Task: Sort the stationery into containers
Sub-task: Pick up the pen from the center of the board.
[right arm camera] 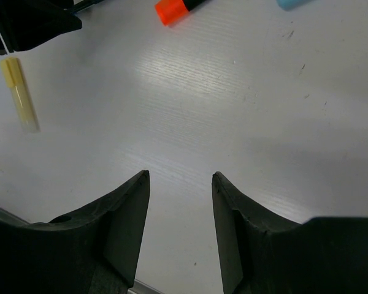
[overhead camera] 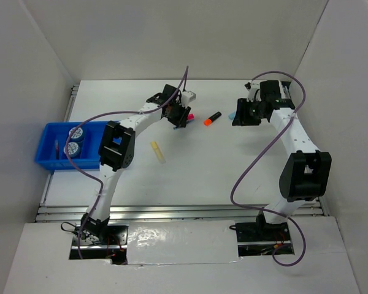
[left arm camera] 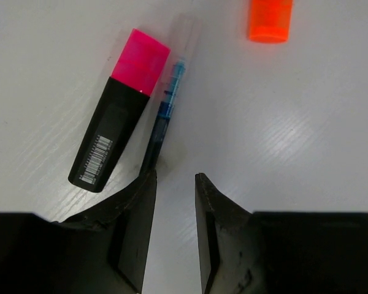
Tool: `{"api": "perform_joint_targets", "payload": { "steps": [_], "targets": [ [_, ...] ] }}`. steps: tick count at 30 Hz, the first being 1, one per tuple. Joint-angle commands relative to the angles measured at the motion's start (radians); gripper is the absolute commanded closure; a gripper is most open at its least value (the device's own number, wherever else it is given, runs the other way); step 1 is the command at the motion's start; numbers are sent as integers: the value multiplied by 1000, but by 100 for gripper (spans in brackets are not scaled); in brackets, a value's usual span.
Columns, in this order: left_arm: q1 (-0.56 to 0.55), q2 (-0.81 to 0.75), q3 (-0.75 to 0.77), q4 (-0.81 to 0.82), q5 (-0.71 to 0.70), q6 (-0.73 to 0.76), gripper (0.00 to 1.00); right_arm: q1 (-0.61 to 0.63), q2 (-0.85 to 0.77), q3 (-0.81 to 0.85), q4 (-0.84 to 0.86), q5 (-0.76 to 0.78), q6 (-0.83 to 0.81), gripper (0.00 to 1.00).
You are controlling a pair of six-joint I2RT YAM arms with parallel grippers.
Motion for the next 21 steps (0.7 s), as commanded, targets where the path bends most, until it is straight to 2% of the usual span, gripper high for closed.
{"api": "perform_joint_targets", "payload": {
  "steps": [1,13,21],
  "targets": [
    [0,40,74,9,-35,25,56,-5,-36,-15,-17,-18,9,48],
    [0,90,106,12,-35,28,54,-5,-46,-39,-14,-22,8,47],
    [-6,119,104,-10,-32,21,59,-5,-36,-15,-23,-22,3,47]
  ]
}}
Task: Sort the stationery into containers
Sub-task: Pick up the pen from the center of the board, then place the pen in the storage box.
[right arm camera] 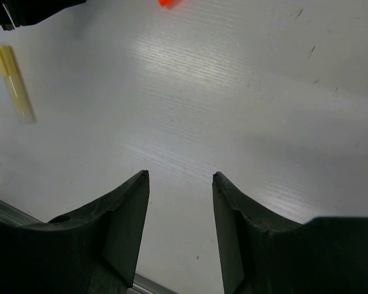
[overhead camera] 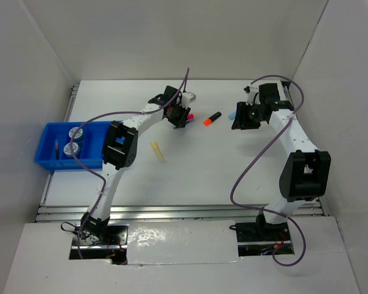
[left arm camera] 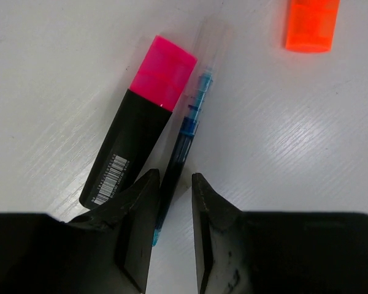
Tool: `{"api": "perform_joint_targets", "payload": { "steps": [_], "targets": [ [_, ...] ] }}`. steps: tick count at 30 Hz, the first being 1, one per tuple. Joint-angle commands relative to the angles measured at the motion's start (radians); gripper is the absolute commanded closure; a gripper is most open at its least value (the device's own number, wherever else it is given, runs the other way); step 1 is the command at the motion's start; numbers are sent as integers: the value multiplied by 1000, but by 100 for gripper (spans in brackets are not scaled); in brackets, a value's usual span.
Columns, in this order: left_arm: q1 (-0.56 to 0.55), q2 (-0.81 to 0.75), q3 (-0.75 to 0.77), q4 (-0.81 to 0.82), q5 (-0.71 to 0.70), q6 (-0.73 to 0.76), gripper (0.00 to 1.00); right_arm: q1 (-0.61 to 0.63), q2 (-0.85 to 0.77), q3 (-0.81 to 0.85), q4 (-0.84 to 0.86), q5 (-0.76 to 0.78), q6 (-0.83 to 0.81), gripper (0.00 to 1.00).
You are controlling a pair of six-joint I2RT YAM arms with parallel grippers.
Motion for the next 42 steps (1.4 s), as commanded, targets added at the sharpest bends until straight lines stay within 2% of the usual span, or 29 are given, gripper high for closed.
{"api": "perform_joint_targets", "payload": {
  "steps": [1,5,9,12,16,18,21,23,25,30,31,34,35,36,37,38,42],
  "targets": [
    [-8,32,32,-18,8,13,61,-35,-36,22,-17,-19,2,47],
    [-35,31,26,-42,-4,22,65,-37,-36,21,-14,-22,2,47],
    [-103,-3,-37,-59,-90,65,72,-38,-38,22,-11,-23,4,47],
    [-141,-37,-100,-64,-132,64,86,-40,-44,17,-9,-26,4,47],
    [-157,-41,-99,-126,-126,-19,100,-42,-64,1,0,-31,4,47],
    [-158,-55,-117,-134,-119,-48,100,-42,-70,-6,0,-37,5,47],
    [-164,-147,-197,-101,-135,-51,100,-42,-78,-6,0,-46,10,47],
    [-163,-210,-238,-94,-138,-108,100,-40,-89,-9,4,-51,14,47],
    [-151,-260,-283,-81,-104,-122,100,-38,-105,-18,9,-56,14,47],
    [-83,-552,-466,14,25,-166,100,-37,-142,-41,17,-69,14,48],
    [-65,-596,-488,18,32,-177,100,-35,-145,-45,20,-69,14,48],
    [85,-771,-551,-17,120,-250,100,-31,-159,-68,21,-79,14,48],
    [204,-799,-560,-34,193,-252,100,-29,-168,-75,23,-79,14,47],
    [263,-820,-576,-74,218,-246,100,-26,-173,-88,26,-83,14,47],
    [330,-865,-580,-97,236,-216,100,-23,-179,-93,34,-85,14,47],
    [474,-882,-580,-144,264,-188,100,-19,-181,-105,37,-82,14,48],
    [713,-932,-576,-260,238,4,100,-19,-178,-124,50,-68,10,47]
  ]
}}
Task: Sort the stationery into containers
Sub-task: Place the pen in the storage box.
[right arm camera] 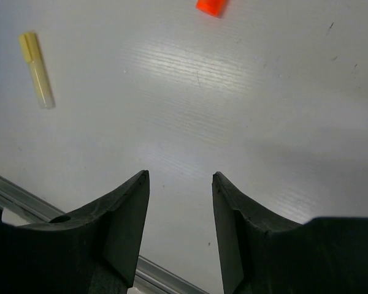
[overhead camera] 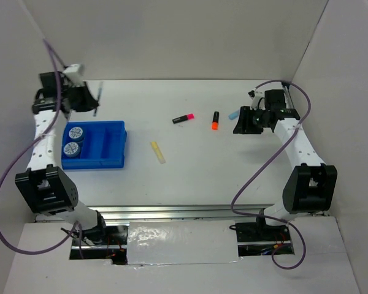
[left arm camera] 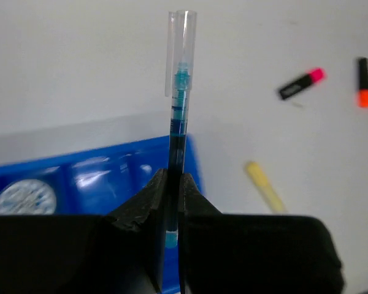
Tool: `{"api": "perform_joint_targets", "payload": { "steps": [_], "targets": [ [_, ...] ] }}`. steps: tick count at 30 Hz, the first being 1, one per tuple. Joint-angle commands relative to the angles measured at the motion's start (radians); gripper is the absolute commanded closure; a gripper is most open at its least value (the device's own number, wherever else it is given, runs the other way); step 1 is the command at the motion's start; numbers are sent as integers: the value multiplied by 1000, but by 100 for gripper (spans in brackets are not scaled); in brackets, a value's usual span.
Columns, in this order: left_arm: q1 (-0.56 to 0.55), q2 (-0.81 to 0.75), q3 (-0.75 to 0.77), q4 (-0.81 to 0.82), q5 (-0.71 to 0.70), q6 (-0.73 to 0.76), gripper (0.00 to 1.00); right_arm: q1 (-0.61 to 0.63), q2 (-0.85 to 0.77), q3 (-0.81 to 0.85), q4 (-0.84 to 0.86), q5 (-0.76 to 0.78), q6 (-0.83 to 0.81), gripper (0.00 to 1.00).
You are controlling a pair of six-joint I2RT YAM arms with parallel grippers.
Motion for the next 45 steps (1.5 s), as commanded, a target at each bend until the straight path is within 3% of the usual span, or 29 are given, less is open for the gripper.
{"api": "perform_joint_targets", "payload": {
  "steps": [1,6,15,30,39,41,45],
  "targets": [
    [168,-43,-31,-195,38,193,100,38,-43,-16,44,6,0,48],
    [294,-94,-129,-173,-89,333,100,58,-31,-18,48,3,3,48],
    [423,87,-65,-148,-287,376,100,67,-40,-35,50,0,-16,48],
    [443,167,-126,-16,-425,425,100,63,-6,11,33,-29,-23,48],
    [444,215,-172,22,-428,427,99,50,-8,-4,34,-26,-26,48],
    [441,232,-165,22,-425,425,93,50,-8,-6,36,-28,-26,48],
    [434,255,-140,22,-425,413,64,47,-8,-4,36,-26,-26,47]
  ]
}}
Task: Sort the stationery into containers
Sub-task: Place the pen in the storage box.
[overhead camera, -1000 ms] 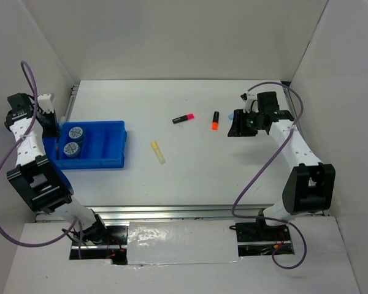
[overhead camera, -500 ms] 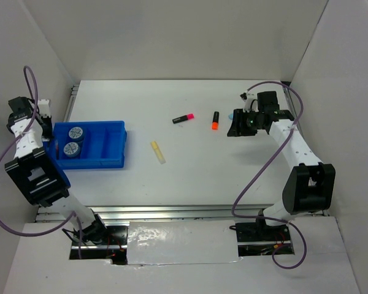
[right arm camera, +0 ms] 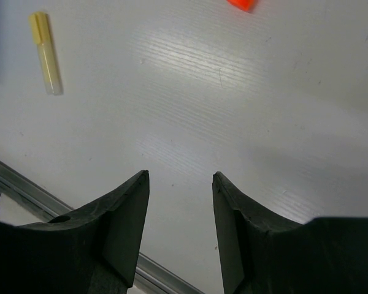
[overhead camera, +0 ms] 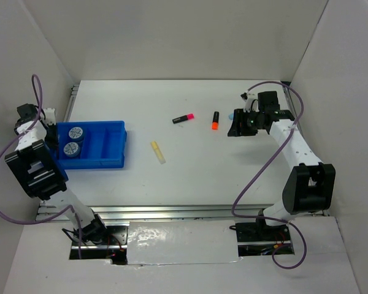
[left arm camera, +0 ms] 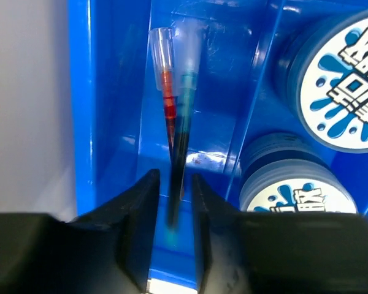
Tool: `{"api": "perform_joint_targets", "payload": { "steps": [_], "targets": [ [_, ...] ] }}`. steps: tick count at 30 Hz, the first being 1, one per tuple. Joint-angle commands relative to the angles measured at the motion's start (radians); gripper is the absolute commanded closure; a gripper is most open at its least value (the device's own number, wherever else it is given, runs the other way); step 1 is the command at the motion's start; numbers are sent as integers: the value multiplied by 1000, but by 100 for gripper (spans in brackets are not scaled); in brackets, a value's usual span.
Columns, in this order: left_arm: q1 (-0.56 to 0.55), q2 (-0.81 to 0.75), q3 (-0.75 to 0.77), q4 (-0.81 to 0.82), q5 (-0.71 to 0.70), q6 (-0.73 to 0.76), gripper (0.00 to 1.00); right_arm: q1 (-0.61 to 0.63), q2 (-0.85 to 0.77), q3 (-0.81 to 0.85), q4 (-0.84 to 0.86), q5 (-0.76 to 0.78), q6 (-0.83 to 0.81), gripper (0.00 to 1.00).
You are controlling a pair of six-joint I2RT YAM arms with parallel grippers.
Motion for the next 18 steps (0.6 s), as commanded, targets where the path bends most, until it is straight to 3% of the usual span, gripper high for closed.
{"api": "perform_joint_targets", "payload": {
  "steps": [1,3,5,6,7,12,16,18],
  "targets": [
    [-8,11,36,25,6,-1,59,-6,-8,25,15,-10,-11,47],
    [-15,-4,37,27,6,-11,50,-7,-10,25,18,-10,-9,46],
    [-21,-44,27,39,26,-16,48,-7,-13,19,20,-9,-5,45],
    [-29,-61,21,42,29,-16,38,-7,-14,16,24,-10,-1,45],
    [-34,-78,21,48,31,-16,37,-7,-19,11,29,-10,5,45],
    [-54,-208,53,34,187,-62,34,17,-56,-18,61,-6,18,44],
    [-152,-320,56,48,224,-135,31,153,-46,-12,89,68,18,42],
    [-201,-351,54,47,274,-160,11,218,-22,27,92,98,18,42]
  ]
}}
